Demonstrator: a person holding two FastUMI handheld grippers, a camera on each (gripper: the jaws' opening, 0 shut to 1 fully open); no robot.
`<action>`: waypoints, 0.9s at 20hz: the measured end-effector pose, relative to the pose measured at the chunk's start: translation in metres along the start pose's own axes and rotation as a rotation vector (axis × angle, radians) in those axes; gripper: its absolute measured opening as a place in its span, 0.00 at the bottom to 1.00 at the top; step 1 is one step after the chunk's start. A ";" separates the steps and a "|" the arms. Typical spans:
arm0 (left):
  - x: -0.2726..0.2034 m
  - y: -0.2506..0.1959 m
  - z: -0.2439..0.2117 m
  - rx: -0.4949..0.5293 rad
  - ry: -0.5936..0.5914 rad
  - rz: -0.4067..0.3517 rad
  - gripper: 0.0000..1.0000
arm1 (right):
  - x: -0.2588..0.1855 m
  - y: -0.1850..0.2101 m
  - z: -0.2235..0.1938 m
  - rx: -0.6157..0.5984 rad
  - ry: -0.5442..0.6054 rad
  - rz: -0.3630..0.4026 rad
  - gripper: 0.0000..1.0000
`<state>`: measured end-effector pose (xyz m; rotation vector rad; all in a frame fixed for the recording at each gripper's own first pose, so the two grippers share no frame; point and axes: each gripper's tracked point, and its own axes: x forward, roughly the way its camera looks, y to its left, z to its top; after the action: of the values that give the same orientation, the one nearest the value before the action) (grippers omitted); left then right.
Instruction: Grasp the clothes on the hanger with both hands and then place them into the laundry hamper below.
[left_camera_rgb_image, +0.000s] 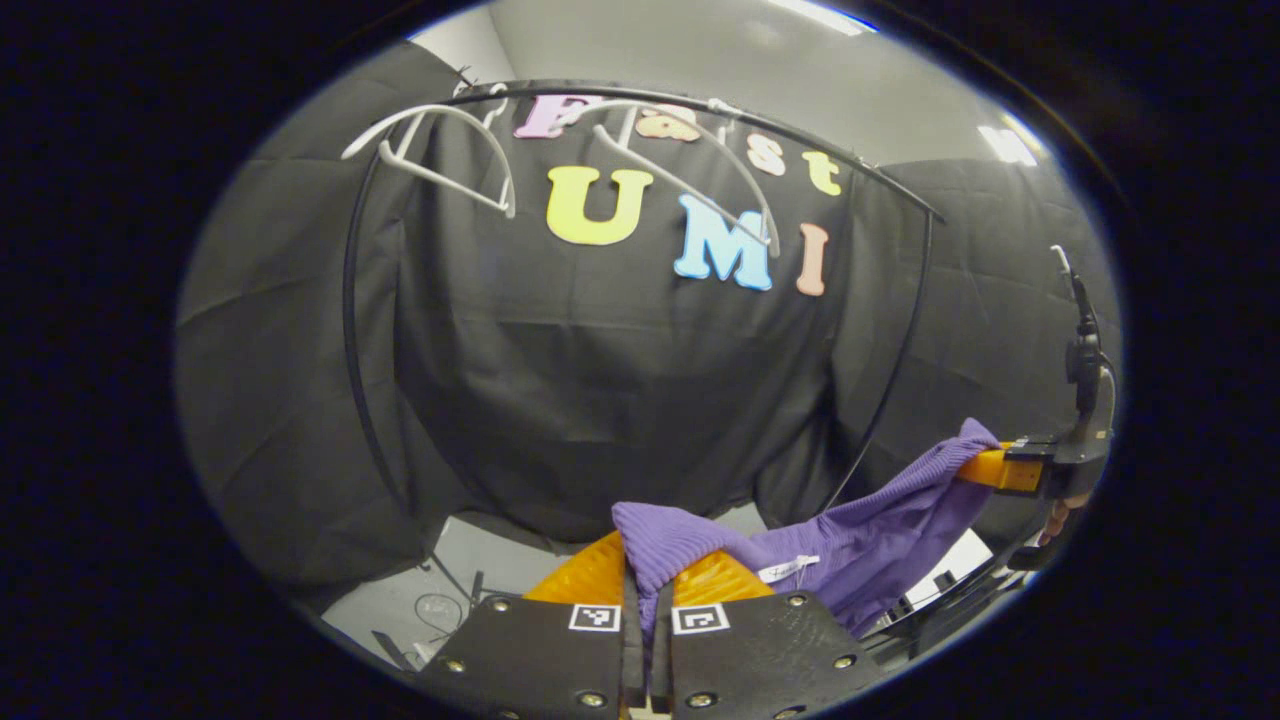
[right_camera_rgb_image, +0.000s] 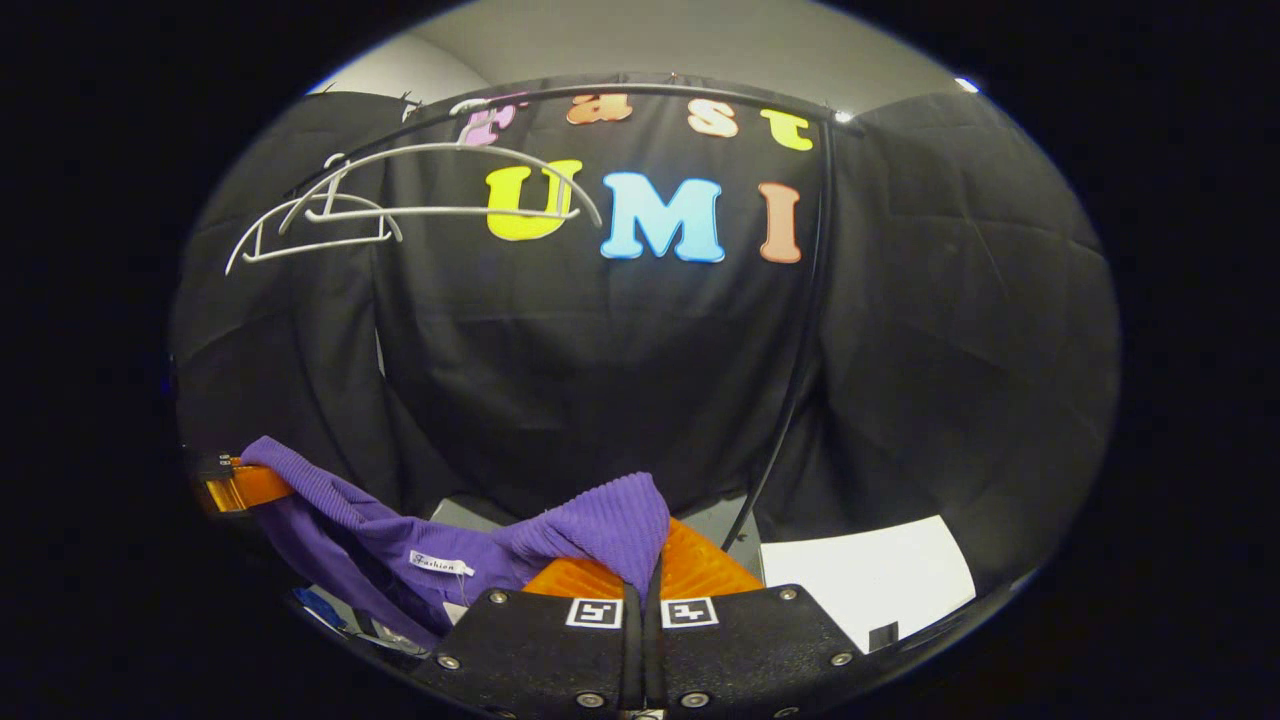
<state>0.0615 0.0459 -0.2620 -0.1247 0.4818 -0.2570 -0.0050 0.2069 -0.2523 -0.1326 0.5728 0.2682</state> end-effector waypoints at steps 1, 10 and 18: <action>0.003 0.000 -0.014 -0.002 0.026 0.004 0.04 | 0.004 -0.002 -0.016 -0.006 0.049 -0.005 0.00; 0.052 0.007 -0.122 0.045 0.233 -0.001 0.08 | 0.038 0.010 -0.133 -0.008 0.333 0.033 0.00; 0.079 -0.002 -0.177 0.059 0.346 0.020 0.04 | 0.061 0.013 -0.176 0.066 0.428 0.015 0.01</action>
<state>0.0448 0.0123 -0.4526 -0.0173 0.8181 -0.2741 -0.0505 0.1976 -0.4329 -0.1225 1.0065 0.2359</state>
